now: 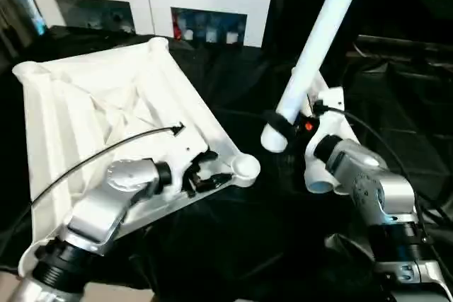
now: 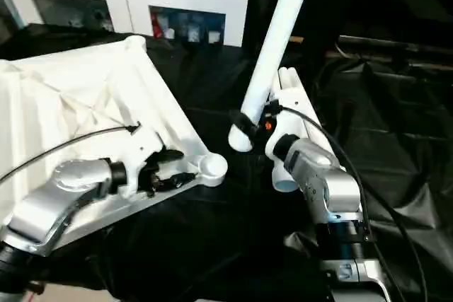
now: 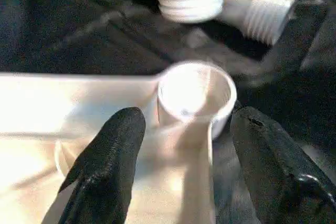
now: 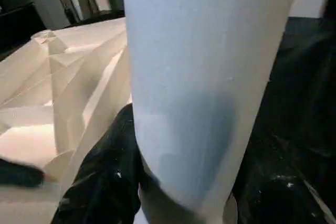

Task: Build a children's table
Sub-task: Pick table leg

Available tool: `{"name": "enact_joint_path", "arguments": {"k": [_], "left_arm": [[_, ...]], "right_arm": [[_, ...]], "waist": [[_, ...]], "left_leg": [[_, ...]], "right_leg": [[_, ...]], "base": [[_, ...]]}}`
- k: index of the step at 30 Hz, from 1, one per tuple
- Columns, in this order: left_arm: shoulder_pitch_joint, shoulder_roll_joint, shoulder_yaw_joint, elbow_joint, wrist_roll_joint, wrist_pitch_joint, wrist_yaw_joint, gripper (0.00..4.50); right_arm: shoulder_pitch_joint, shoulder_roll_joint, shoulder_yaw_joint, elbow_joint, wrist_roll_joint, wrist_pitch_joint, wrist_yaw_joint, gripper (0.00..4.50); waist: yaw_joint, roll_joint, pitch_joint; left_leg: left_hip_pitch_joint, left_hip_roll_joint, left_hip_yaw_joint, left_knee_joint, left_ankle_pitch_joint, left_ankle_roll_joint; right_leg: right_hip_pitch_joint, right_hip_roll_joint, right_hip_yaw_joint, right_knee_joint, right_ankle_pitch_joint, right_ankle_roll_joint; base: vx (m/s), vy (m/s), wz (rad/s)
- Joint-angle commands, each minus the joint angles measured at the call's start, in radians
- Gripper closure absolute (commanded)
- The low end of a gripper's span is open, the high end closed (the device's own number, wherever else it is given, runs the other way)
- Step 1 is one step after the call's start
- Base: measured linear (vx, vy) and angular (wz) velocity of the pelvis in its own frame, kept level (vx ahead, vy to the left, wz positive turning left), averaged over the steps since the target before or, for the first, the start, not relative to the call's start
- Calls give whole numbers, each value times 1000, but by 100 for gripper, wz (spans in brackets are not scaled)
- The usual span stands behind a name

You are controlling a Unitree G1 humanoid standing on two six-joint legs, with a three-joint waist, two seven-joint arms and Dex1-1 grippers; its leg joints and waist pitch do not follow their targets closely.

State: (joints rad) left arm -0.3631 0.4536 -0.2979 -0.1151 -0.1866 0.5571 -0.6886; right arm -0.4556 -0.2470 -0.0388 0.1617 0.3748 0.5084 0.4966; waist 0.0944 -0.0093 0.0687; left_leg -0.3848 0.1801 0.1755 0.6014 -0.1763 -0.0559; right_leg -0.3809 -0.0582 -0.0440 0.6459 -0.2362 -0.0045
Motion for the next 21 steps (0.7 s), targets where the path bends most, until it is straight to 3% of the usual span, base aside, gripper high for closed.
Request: {"name": "enact_joint_path", "arguments": {"k": [1,2,4,5,7,9,11,12,13,14,15,17,19,21], "left_arm": [[3,-2,13,-19,12,12,29,150],[14,7,11,-14,29,13,43,150],[42,33,10,-27,51,59,55,150],[45,35,12,-30,51,67,56,150],[67,31,40,-86,4,138,52,150],[89,10,82,-140,-71,177,38,150],[97,-13,109,-149,-112,196,40,150],[100,-22,107,-148,-108,205,54,150],[98,0,73,-131,-60,178,53,150],[97,12,58,-120,-40,162,45,150],[98,18,51,-112,-34,153,35,150],[95,17,50,-105,-58,172,7,150],[92,25,31,-91,-41,171,0,150],[89,39,9,-80,-16,171,8,150]], "right_arm": [[3,-5,-11,-11,-19,-28,-3,261],[11,-2,-11,-2,-29,-47,-10,261],[32,17,-12,-12,-33,-57,-27,261],[34,19,-12,-15,-33,-56,-30,261],[41,30,-5,-46,-29,-53,-36,261],[39,42,-1,-56,-14,-45,-37,261],[32,52,-3,-42,-12,-42,-49,261],[29,58,-3,-43,-7,-35,-47,261],[24,66,-1,-48,4,-25,-39,261],[21,72,5,-45,10,-22,-28,261],[17,77,12,-38,11,-23,-20,261],[1,89,19,-8,7,-23,-17,261],[-8,90,28,9,-4,-31,-12,261],[-11,86,40,14,-16,-38,-4,261]], "waist": [[3,38,-72],[-5,23,-69],[-5,18,-72],[-7,21,-74],[-12,-12,-78],[-7,0,-77],[-8,2,-74],[-8,-16,-74],[2,-32,-70],[-2,-37,-70],[-1,-30,-71],[-8,-47,-69],[-5,-41,-71],[-6,-48,-71]], "left_leg": [[23,43,-20,-70,-171,-55],[19,42,-18,-71,-182,-50],[15,41,-19,-70,-161,-38],[15,41,-19,-69,-146,-30],[17,42,-12,-68,-107,-9],[18,45,-13,-66,-86,5],[20,46,-11,-68,-95,2],[20,46,-9,-68,-100,6],[23,46,-9,-71,-111,21],[23,47,-8,-72,-111,21],[23,49,-10,-74,-110,15],[29,52,-10,-79,-122,-18],[30,51,-12,-79,-130,-35],[31,50,-11,-79,-135,-43]], "right_leg": [[46,-78,48,-72,-11,-209],[46,-76,48,-81,-34,-200],[49,-76,48,-78,-44,-192],[47,-75,48,-78,-46,-190],[45,-72,48,-76,-21,-199],[41,-75,46,-70,-20,-213],[35,-70,45,-74,-24,-221],[36,-69,45,-76,-26,-218],[35,-77,47,-80,-89,-190],[32,-76,47,-82,-102,-179],[32,-76,47,-79,-105,-171],[27,-72,44,-79,-95,-151],[26,-75,46,-75,-73,-155],[27,-73,46,-74,-44,-156]], "base": [[0,0,0],[0,0,0],[0,0,0],[0,0,0],[0,0,0],[0,0,0],[0,0,0],[0,0,0],[0,0,0],[0,0,0],[0,0,0],[0,0,0],[0,0,0],[0,0,0]]}}
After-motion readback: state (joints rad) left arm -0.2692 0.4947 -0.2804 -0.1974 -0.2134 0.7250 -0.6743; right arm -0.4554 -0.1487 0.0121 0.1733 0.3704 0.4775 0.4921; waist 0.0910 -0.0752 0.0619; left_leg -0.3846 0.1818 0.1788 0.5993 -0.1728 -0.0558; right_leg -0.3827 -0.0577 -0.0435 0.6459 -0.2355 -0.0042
